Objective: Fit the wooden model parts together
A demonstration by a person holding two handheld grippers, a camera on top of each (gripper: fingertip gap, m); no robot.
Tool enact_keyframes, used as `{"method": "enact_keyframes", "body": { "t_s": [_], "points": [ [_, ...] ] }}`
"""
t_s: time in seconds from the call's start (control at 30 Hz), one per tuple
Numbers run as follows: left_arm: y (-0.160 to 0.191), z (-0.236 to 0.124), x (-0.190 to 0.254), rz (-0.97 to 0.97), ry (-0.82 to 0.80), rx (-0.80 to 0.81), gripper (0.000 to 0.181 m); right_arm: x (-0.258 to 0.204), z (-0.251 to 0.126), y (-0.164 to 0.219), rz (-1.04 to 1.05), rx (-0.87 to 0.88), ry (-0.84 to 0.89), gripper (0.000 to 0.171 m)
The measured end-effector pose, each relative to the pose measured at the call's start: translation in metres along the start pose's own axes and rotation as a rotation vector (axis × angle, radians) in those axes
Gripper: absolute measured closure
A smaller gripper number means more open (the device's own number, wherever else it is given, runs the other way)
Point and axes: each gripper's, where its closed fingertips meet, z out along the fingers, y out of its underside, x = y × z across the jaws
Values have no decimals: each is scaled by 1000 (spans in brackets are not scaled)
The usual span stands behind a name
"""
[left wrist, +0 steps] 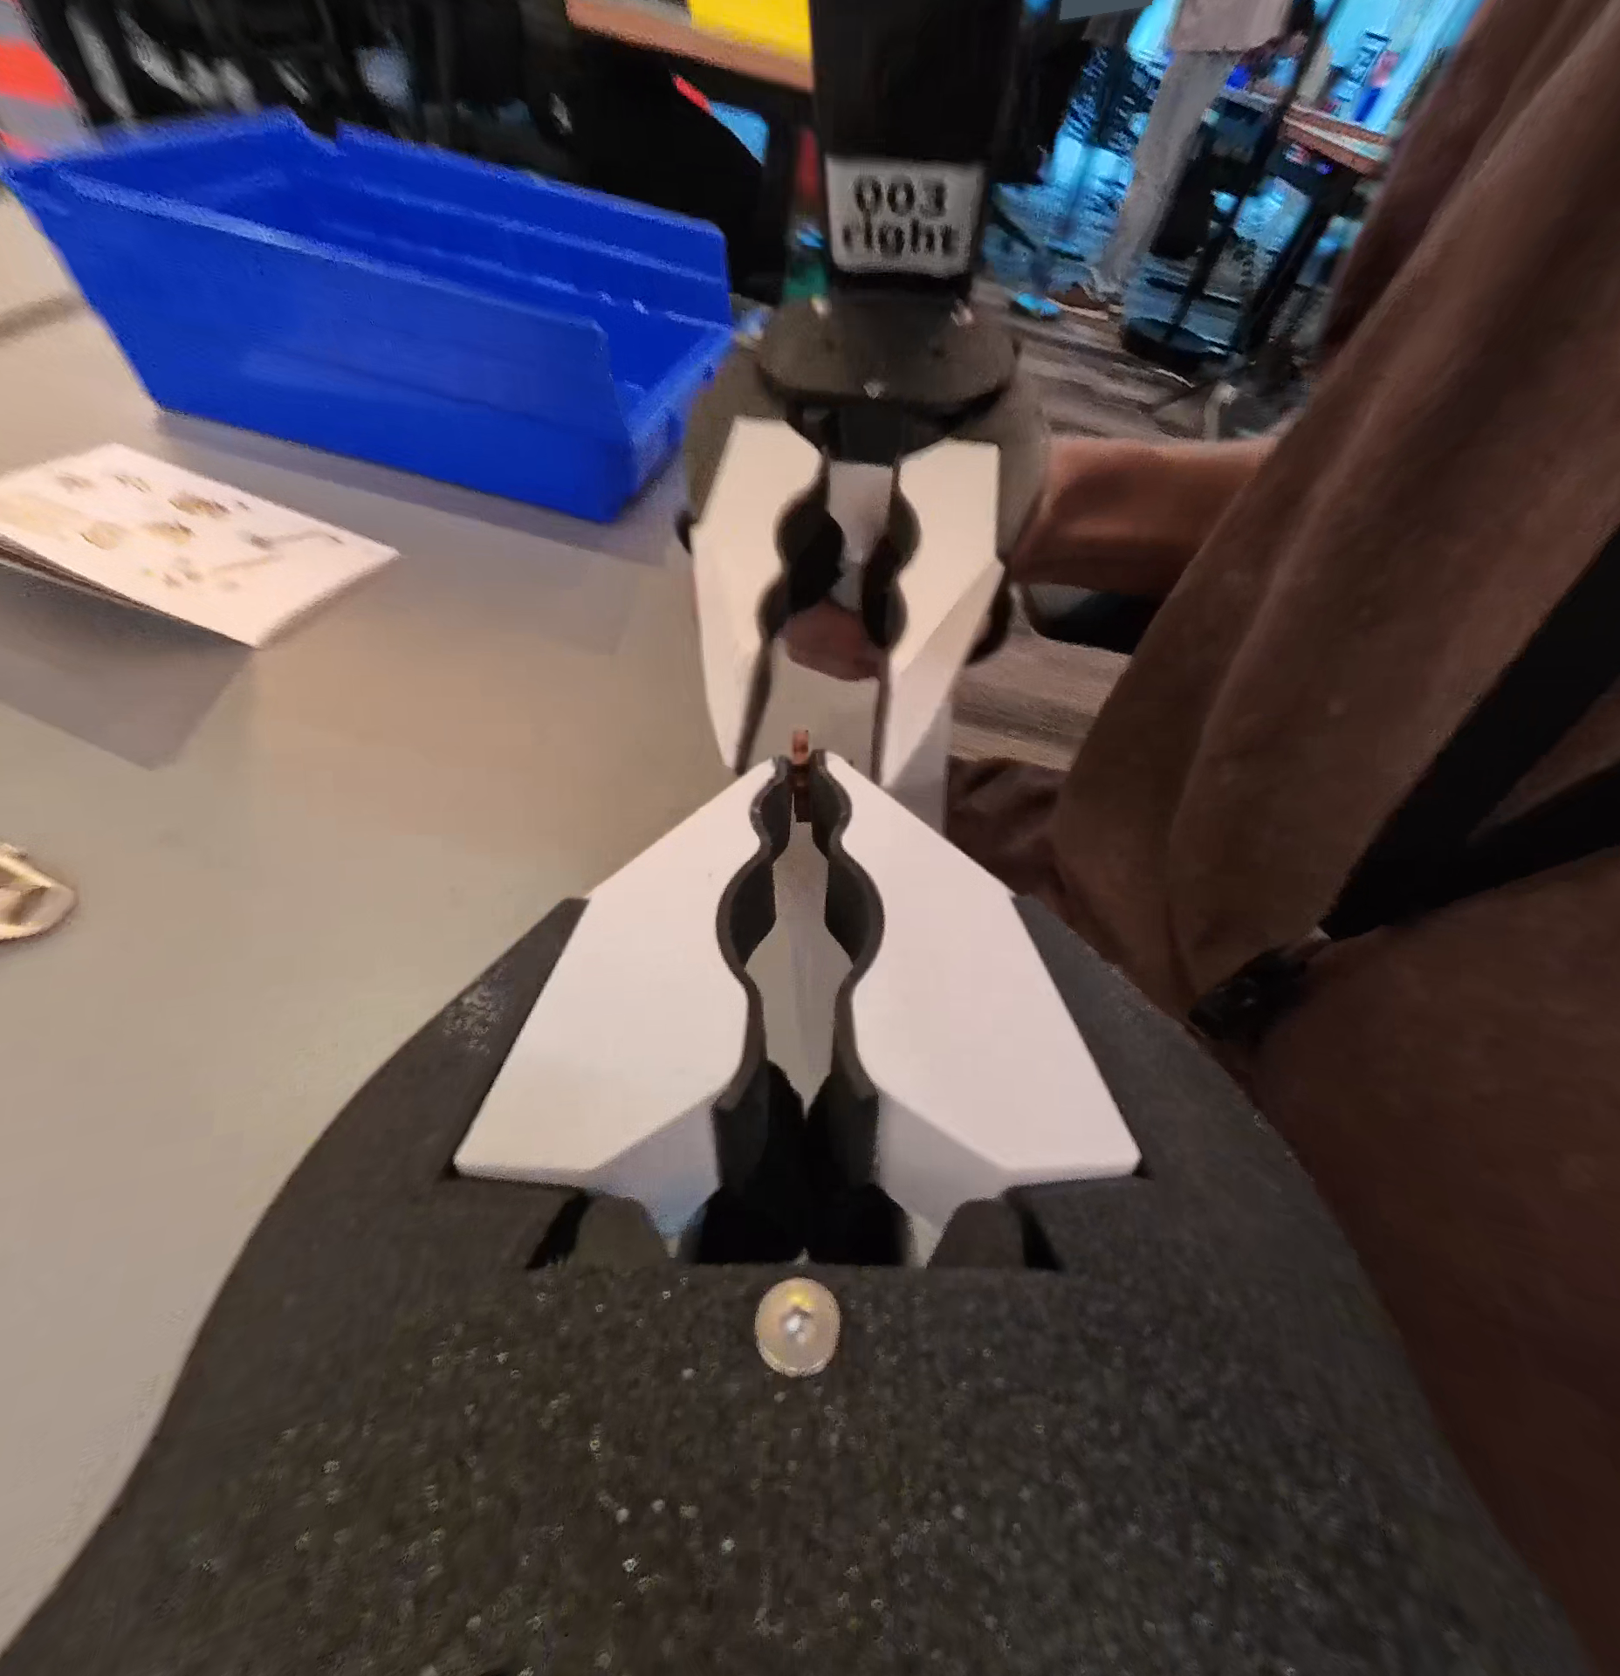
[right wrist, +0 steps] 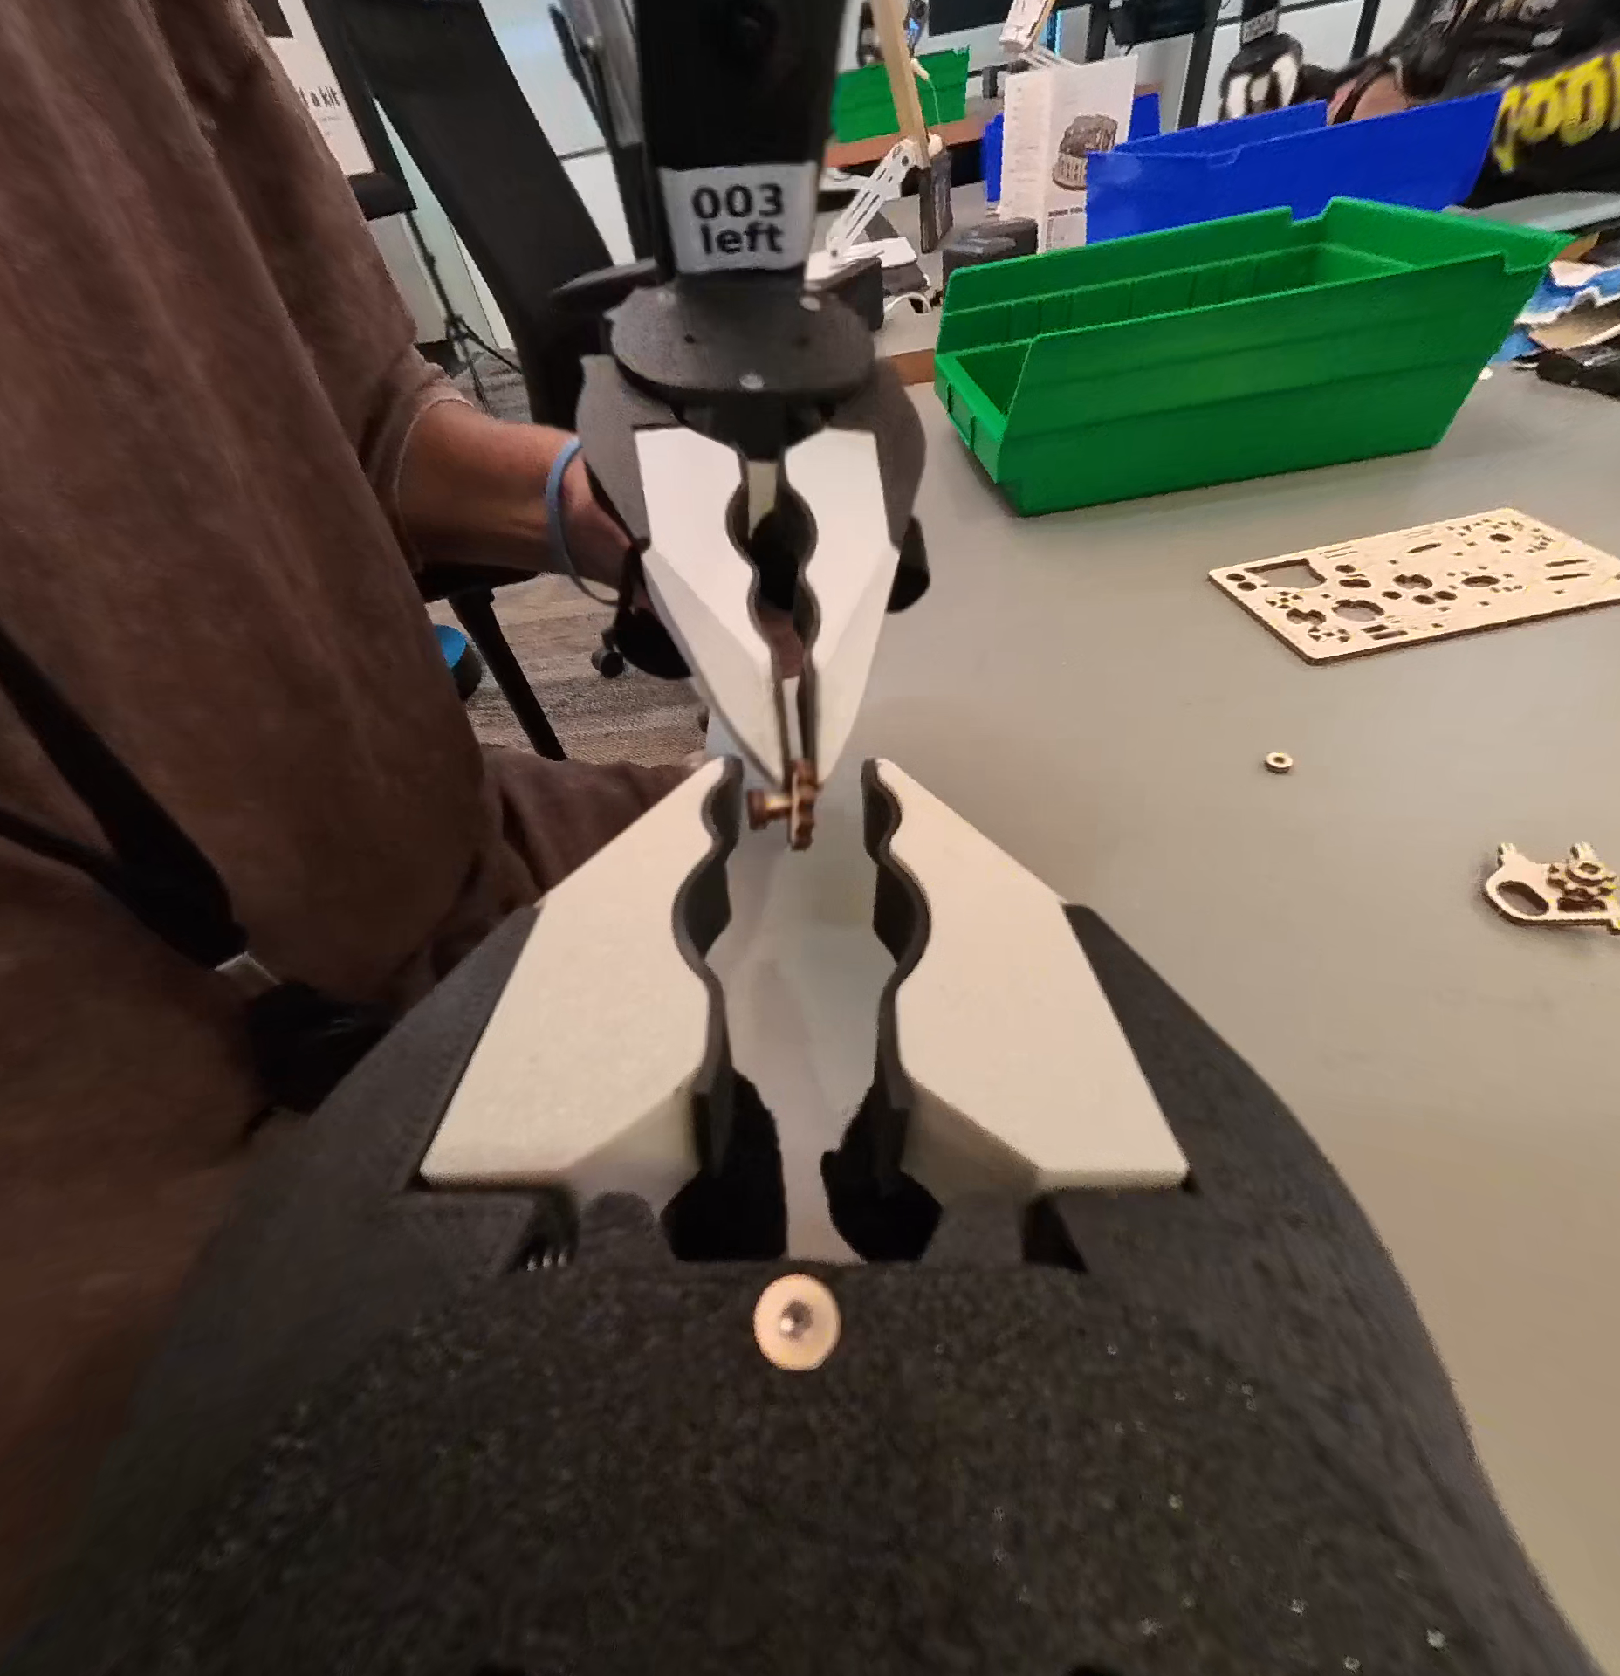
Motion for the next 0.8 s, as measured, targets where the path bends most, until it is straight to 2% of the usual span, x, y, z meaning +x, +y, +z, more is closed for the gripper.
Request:
{"method": "enact_keyframes", "body": {
  "t_s": [0.17,0.33,0.43,0.6,0.7,0.8],
  "points": [
    [6,3,1,-107,50,-20,180,-3,0,2,-43,-10,-1,156],
    [7,2,-6,-266,83,7,180,-1,2,5,-28,-23,5,147],
    [5,3,-4,-325,113,25,180,3,1,3,-33,-16,29,158],
    [-5,-1,-5,-433,176,104,178,4,-4,-8,52,64,0,164],
    [-13,-9,-10,-420,176,158,172,12,-10,-17,171,141,-13,169],
    [-5,-10,-19,-365,118,127,169,21,-18,-26,284,224,-31,169]
  ]
}}
